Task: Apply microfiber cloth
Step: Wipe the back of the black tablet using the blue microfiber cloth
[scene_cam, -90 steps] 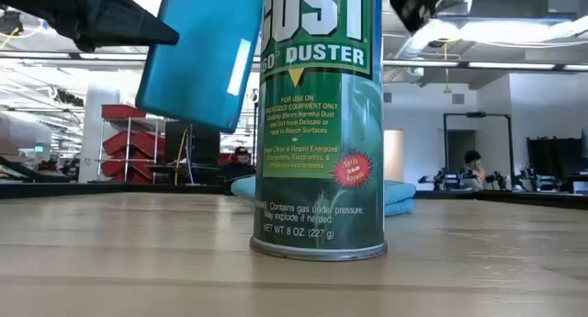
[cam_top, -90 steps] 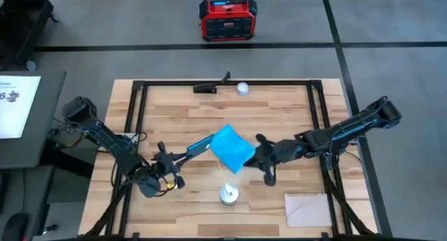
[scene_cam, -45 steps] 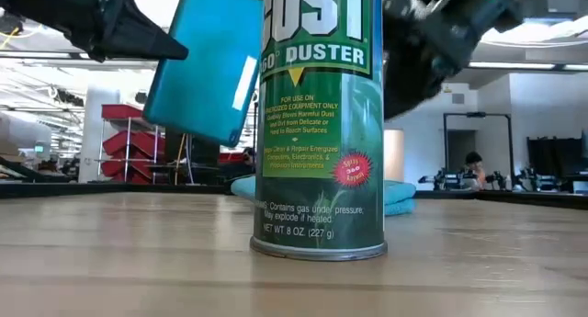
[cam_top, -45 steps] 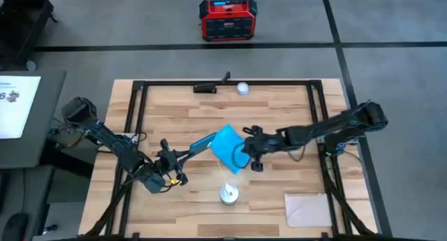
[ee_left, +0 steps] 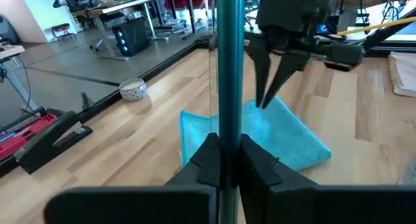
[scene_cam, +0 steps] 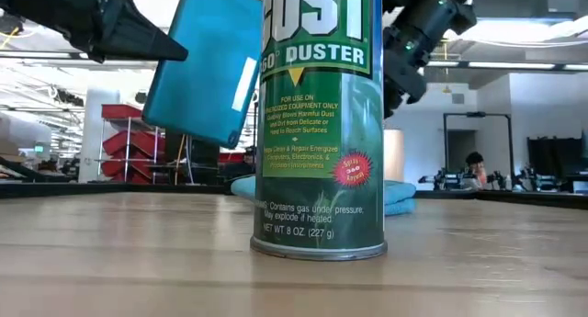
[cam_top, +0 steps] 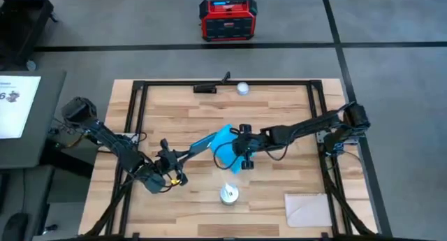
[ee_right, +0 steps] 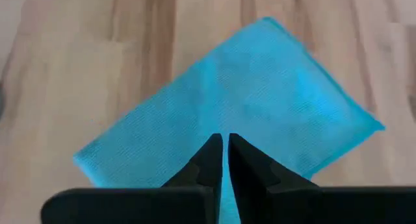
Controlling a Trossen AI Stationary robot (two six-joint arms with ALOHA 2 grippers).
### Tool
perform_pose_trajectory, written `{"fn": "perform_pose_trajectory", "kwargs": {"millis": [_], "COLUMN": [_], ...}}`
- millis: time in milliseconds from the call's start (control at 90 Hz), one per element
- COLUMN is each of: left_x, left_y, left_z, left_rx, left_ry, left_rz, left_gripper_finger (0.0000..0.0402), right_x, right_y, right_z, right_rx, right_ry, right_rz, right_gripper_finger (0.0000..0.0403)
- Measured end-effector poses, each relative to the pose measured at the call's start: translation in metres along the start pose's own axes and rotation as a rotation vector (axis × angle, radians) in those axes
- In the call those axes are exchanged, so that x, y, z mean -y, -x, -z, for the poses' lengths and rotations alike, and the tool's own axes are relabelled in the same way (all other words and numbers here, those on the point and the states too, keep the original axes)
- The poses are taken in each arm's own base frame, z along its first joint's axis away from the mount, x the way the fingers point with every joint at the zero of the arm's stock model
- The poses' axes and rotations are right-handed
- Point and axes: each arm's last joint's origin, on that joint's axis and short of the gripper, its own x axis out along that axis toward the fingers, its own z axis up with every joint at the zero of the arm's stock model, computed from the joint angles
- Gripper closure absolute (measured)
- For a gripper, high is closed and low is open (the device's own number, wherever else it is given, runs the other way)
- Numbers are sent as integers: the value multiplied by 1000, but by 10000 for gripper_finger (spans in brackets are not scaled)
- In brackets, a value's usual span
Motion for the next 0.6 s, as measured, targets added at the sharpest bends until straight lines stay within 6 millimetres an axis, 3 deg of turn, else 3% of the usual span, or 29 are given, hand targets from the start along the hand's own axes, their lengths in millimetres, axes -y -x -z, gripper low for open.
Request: {"fn": "perform_pose_trajectory", "kwargs": {"millis": [333,600], "left_x": [-1,-1], "left_y": [0,0], "left_z": [1,2], "left_rx": [-6,-9], "left_ry": [-5,2], "left_rz": [-3,-5], "left_gripper_finger": [397,397], "right_x": [3,1], "right_y": [0,0], "right_z": [8,13], "right_rx": [-84,-129], "right_ry": [-17,-14], "right_rz": [-2,-5], "right_gripper_finger": [391,317]}}
